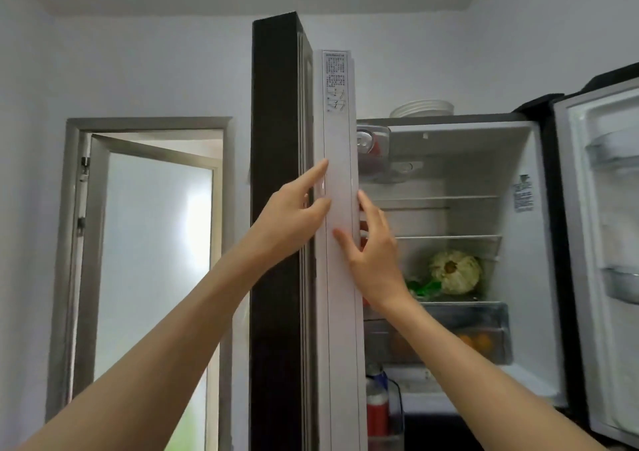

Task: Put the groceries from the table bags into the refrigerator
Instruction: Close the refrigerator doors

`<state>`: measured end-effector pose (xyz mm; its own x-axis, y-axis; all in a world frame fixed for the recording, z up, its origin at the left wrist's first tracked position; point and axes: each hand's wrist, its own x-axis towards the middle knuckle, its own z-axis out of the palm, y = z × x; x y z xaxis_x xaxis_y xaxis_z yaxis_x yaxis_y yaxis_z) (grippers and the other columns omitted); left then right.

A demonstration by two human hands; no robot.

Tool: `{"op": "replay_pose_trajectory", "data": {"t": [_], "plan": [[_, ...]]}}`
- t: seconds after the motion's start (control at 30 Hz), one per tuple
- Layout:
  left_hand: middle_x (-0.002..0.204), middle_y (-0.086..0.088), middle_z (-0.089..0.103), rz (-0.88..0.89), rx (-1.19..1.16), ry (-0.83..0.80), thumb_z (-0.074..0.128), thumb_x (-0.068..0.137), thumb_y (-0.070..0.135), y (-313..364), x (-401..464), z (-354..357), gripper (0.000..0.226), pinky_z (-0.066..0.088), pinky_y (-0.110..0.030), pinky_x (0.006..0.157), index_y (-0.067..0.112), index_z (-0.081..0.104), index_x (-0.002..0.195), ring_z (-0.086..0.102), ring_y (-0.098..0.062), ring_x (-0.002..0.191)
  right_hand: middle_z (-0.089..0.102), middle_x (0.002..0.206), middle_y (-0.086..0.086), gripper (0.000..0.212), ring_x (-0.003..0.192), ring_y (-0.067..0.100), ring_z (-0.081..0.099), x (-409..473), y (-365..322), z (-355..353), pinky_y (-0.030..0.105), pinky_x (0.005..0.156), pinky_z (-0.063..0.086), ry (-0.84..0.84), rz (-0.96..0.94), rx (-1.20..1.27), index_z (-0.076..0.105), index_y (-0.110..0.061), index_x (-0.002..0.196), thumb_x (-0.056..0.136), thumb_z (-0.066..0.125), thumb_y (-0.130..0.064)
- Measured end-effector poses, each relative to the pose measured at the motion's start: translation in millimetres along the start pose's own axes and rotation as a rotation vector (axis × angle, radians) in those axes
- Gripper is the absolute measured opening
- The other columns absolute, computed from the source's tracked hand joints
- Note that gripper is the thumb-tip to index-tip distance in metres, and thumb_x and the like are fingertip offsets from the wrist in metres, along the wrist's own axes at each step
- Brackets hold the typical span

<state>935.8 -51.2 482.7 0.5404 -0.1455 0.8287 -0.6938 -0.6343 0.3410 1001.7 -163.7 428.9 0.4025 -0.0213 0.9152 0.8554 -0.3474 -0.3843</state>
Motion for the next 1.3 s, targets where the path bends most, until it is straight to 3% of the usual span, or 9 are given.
{"op": "replay_pose_trajectory", "data": {"t": [0.07,0.2,0.33,0.43,0.6,0.77,0.9,1.07,1.3], "plan": [[0.151,0.007,0.028,0.076,0.086,0.107,0.044,0.096,0.013,1,-4,21,0.053,0.023,-0.029,0.114,0.022,0.026,0.145,0.023,-0.006,0.139,0.041,0.142,0.004,0.058,0.129,0.016,0.041,0,14,-25,0.040,0.107,0.039,0.014,0.026,0.004,0.033,-0.016,0.143,0.091,0.058,-0.018],[0.155,0.003,0.016,0.001,0.132,0.256,0.043,0.095,0.008,-10,-12,56,0.058,0.014,-0.031,0.117,0.017,0.018,0.147,0.012,-0.011,0.143,0.046,0.139,0.005,0.048,0.128,0.015,0.042,5,44,-67,0.038,0.109,0.037,0.031,0.059,-0.083,0.043,-0.012,0.138,0.092,0.056,-0.015],[0.156,0.007,0.012,-0.066,0.058,0.159,0.041,0.096,0.010,-10,-10,97,0.062,0.014,-0.024,0.113,0.023,0.009,0.148,0.013,-0.009,0.143,0.024,0.154,0.000,0.054,0.142,0.012,0.020,2,73,-93,0.022,0.112,0.013,-0.087,0.037,-0.255,0.032,-0.016,0.144,0.095,0.050,-0.028],[0.155,0.013,0.011,-0.075,0.036,0.150,0.040,0.098,0.015,0,0,125,0.060,0.016,-0.018,0.103,0.031,0.009,0.147,0.015,-0.008,0.141,0.007,0.158,-0.003,0.062,0.145,0.009,0.005,-5,95,-105,0.022,0.111,0.006,-0.209,0.011,-0.330,0.016,-0.021,0.149,0.096,0.044,-0.038],[0.153,0.014,0.020,-0.054,0.030,0.042,0.040,0.098,0.017,-1,25,156,0.052,0.021,-0.020,0.101,0.034,0.023,0.144,0.023,-0.010,0.140,0.006,0.158,-0.009,0.063,0.144,0.007,0.007,-14,122,-122,0.022,0.110,0.011,-0.266,-0.017,-0.319,0.012,-0.027,0.149,0.095,0.043,-0.042],[0.152,0.015,0.023,-0.006,0.117,-0.046,0.040,0.097,0.012,-24,41,191,0.051,0.014,-0.029,0.113,0.034,0.030,0.141,0.008,-0.001,0.140,0.001,0.158,-0.007,0.073,0.144,0.010,0.008,-12,145,-124,0.032,0.115,0.017,-0.346,-0.096,-0.433,0.004,-0.026,0.149,0.093,0.045,-0.046],[0.156,0.009,0.006,0.061,0.321,0.002,0.044,0.096,0.022,-63,54,218,0.058,0.003,-0.042,0.118,0.033,0.015,0.146,-0.009,-0.007,0.142,-0.002,0.158,-0.003,0.074,0.145,0.011,0.004,-1,186,-129,0.031,0.119,0.012,-0.330,-0.101,-0.564,-0.006,-0.023,0.147,0.095,0.047,-0.031],[0.144,0.011,-0.032,0.063,0.639,-0.093,0.043,0.091,0.050,-115,70,247,0.076,-0.017,-0.050,0.108,0.040,-0.010,0.143,-0.031,-0.019,0.136,-0.016,0.152,-0.011,0.070,0.137,0.001,-0.017,14,237,-127,0.029,0.116,-0.005,-0.334,-0.025,-0.680,-0.020,-0.028,0.139,0.099,0.037,-0.032],[0.144,0.009,-0.036,0.079,0.716,-0.073,0.057,0.082,0.052,-154,87,275,0.096,-0.015,-0.056,0.108,0.042,-0.023,0.135,-0.035,-0.020,0.134,-0.026,0.143,-0.009,0.059,0.135,0.005,-0.023,30,283,-120,0.037,0.118,-0.008,-0.376,0.006,-0.844,-0.028,-0.024,0.134,0.101,0.020,-0.036]]}}
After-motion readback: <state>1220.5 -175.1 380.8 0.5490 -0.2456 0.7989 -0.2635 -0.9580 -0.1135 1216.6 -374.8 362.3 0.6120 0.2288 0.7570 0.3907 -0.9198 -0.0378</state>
